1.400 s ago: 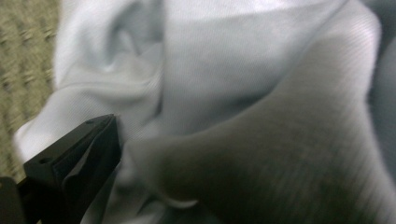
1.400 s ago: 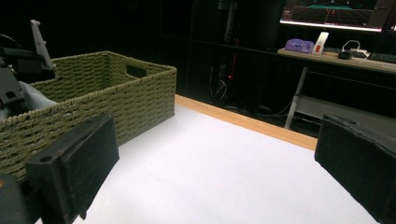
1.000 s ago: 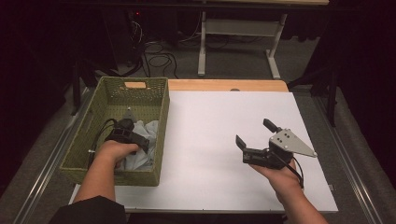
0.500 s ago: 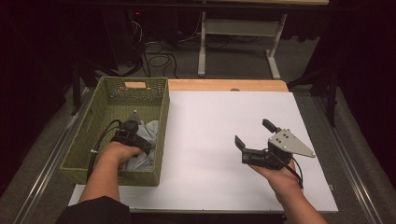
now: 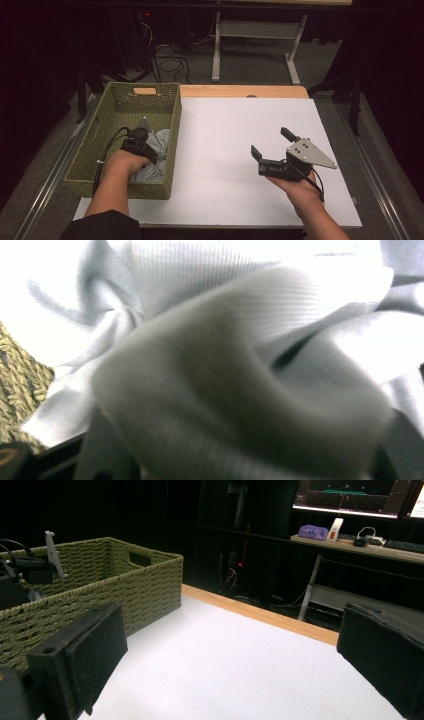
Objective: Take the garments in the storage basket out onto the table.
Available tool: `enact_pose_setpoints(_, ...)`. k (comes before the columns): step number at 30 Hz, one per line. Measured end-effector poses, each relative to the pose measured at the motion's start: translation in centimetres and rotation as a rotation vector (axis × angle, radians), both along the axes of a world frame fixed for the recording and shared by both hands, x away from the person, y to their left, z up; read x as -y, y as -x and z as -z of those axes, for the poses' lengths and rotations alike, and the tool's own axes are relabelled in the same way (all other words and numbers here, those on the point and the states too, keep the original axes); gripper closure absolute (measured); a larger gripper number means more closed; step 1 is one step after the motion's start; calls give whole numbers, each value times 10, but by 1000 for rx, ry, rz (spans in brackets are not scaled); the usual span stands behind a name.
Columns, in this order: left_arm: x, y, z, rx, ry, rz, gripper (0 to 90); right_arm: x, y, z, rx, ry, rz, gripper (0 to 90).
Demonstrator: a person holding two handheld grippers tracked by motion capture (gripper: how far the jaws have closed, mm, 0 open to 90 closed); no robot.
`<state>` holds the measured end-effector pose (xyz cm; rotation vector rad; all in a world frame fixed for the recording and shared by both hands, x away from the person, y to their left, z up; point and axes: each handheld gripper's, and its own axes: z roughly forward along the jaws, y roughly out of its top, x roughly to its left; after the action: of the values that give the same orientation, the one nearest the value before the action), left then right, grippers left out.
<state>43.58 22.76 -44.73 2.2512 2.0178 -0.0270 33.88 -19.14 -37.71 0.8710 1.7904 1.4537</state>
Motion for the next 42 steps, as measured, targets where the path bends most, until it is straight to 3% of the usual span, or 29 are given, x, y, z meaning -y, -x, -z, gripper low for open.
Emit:
enact_pose_setpoints(1, 0, 0, 0, 5, -8, 5, 497, 1, 0, -1, 3, -3, 1, 6)
enact_pose_setpoints(7, 5, 1, -3, 18, -62, 74, 587, 2, 0, -2, 4, -16, -2, 6)
enact_pose_setpoints(15, 0, 2, -10, 9, -27, 83, 691, 1, 0, -3, 11, -13, -1, 6)
enact_pose_setpoints(26, -4, 9, -24, 36, 9, 64, 720, 3, 0, -4, 16, -14, 1, 6)
enact_pose_setpoints(31, -11, 15, -39, 54, 37, 44, 728, 2, 2, -6, 20, -16, -1, 6)
enact_pose_setpoints(42, -23, 25, -95, 100, -12, 43, 735, -2, 4, -7, 28, -13, -12, 6)
